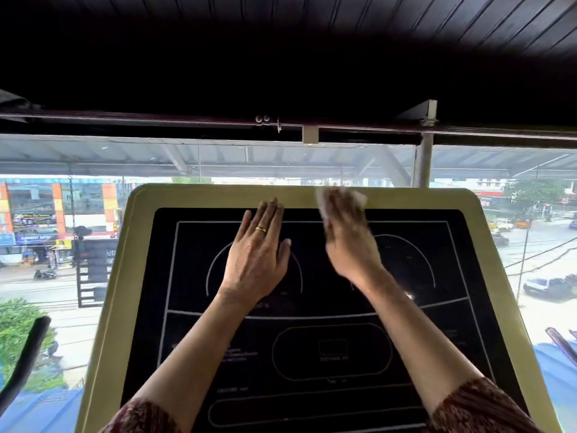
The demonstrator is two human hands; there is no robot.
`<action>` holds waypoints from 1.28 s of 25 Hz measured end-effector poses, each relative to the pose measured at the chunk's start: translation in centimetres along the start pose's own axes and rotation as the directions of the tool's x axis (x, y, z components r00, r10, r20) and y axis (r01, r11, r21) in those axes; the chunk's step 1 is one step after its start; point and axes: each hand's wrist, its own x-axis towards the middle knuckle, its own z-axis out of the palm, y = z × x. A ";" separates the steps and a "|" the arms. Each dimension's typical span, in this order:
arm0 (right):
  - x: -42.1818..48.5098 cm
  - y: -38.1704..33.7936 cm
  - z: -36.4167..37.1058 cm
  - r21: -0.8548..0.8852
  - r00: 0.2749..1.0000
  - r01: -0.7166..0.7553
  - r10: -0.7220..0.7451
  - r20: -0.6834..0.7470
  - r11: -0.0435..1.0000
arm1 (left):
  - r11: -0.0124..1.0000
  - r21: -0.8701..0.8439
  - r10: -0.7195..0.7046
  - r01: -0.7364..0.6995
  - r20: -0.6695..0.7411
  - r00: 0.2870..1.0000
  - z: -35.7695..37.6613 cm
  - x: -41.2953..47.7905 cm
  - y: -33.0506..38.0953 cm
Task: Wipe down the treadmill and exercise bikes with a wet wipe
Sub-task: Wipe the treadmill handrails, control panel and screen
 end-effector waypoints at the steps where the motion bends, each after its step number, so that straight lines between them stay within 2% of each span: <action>1: -0.7 0.4 0.0 -0.014 0.984 0.169 -0.168 0.051 0.985 | 1.000 0.004 -0.004 0.004 0.002 1.000 0.6 0.2 0.9; 2: -0.6 1.4 -0.3 -0.035 0.957 0.281 -0.277 0.092 0.959 | 1.000 0.009 -0.011 0.011 0.004 1.000 1.1 0.2 1.6; 3: 0.0 2.5 -0.9 -0.070 0.956 0.284 -0.276 0.100 0.956 | 1.000 0.010 -0.021 0.021 0.004 1.000 1.5 0.2 2.3; 4: 0.9 3.8 -1.7 -0.089 0.985 0.155 -0.147 0.087 0.984 | 0.999 0.006 -0.040 0.040 0.003 0.999 1.9 0.2 3.0; 5: 1.5 4.9 -2.6 -0.076 0.997 -0.039 0.044 0.057 0.996 | 0.998 -0.001 -0.068 0.068 0.003 0.998 2.2 0.2 3.7; 6: 1.6 5.5 -3.2 -0.053 0.984 -0.171 0.174 0.043 0.984 | 0.995 -0.010 -0.098 0.098 0.006 0.995 2.5 0.1 4.5; 7: 1.2 5.3 -3.4 -0.013 0.983 -0.178 0.178 0.037 0.984 | 0.993 -0.015 -0.119 0.119 0.006 0.993 2.7 0.2 5.1; 8: 0.3 4.5 -3.2 0.038 0.997 -0.073 0.072 0.040 0.997 | 0.992 -0.014 -0.127 0.127 0.000 0.992 3.0 0.2 5.7; 9: -1.2 3.7 -2.8 0.058 0.992 0.094 -0.098 0.082 0.994 | 0.992 -0.004 -0.125 0.125 -0.008 0.992 3.2 0.2 6.1; 10: -3.0 3.5 -2.5 0.073 0.958 0.249 -0.256 0.132 0.966 | 0.993 0.012 -0.119 0.119 -0.016 0.993 3.3 0.1 6.3; 11: -4.5 4.2 -2.5 0.079 0.925 0.342 -0.350 0.148 0.937 | 0.993 0.028 -0.113 0.113 -0.015 0.994 3.4 0.0 6.3; 12: -5.2 5.7 -3.0 0.060 0.923 0.354 -0.359 0.138 0.933 | 0.993 0.040 -0.110 0.111 -0.011 0.994 3.4 -0.1 6.4; 13: -5.2 7.3 -3.6 0.044 0.955 0.276 -0.279 0.102 0.960 | 0.992 0.050 -0.113 0.113 -0.004 0.994 3.4 -0.2 6.4; 14: -4.7 8.7 -4.2 0.025 0.989 0.125 -0.127 0.071 0.992 | 0.991 0.062 -0.118 0.117 0.002 0.993 3.4 -0.3 6.4; 16: -2.6 10.0 -4.8 0.021 0.982 -0.187 0.187 -0.012 0.982 | 0.989 0.086 -0.122 0.121 0.008 0.993 3.3 -0.4 6.6; 17: -1.4 9.4 -4.7 0.033 0.968 -0.249 0.250 -0.034 0.968 | 0.989 0.088 -0.120 0.119 0.009 0.993 3.3 -0.3 6.6; 18: -0.8 8.0 -4.3 0.056 0.974 -0.224 0.226 -0.027 0.973 | 0.989 0.085 -0.118 0.117 0.008 0.993 3.4 -0.3 6.6; 19: -0.9 6.4 -3.5 0.083 0.994 -0.112 0.113 -0.012 0.990 | 0.990 0.079 -0.117 0.116 0.004 0.993 3.3 -0.3 6.6; 20: -1.7 5.3 -2.8 0.096 0.998 0.061 -0.064 0.028 0.993 | 0.991 0.074 -0.115 0.115 -0.002 0.993 3.3 -0.3 6.5; 22: -4.5 5.5 -2.3 0.098 0.928 0.344 -0.354 0.118 0.934 | 0.991 0.066 -0.114 0.114 -0.008 0.993 3.3 -0.3 6.5; 23: -5.3 6.8 -2.9 0.091 0.910 0.386 -0.395 0.124 0.918 | 0.991 0.064 -0.116 0.116 -0.006 0.993 3.3 -0.4 6.5; 24: -5.5 8.4 -3.6 0.084 0.929 0.349 -0.357 0.098 0.933 | 0.991 0.065 -0.119 0.119 0.001 0.993 3.4 -0.4 6.6; 26: -4.3 11.1 -4.7 0.039 0.995 0.081 -0.083 0.052 0.996 | 0.989 0.076 -0.125 0.123 0.019 0.992 3.4 -0.5 6.7; 27: -3.1 11.8 -5.1 0.028 0.998 -0.064 0.063 0.027 0.998 | 0.989 0.080 -0.124 0.122 0.024 0.992 3.5 -0.5 6.7; 28: -1.8 11.8 -5.0 0.030 0.989 -0.148 0.148 0.005 0.989 | 0.989 0.081 -0.126 0.123 0.026 0.992 3.5 -0.4 6.7; 29: -1.1 10.7 -4.7 0.048 0.990 -0.143 0.143 0.009 0.988 | 0.989 0.077 -0.130 0.128 0.024 0.991 3.4 -0.3 6.7; 30: -0.9 9.2 -4.3 0.072 0.997 -0.071 0.068 0.035 0.995 | 0.989 0.065 -0.138 0.137 0.016 0.990 3.4 -0.1 6.9; 32: -2.8 7.4 -3.2 0.097 0.966 0.224 -0.234 0.107 0.970 | 0.991 0.031 -0.131 0.132 -0.013 0.991 3.4 0.4 7.8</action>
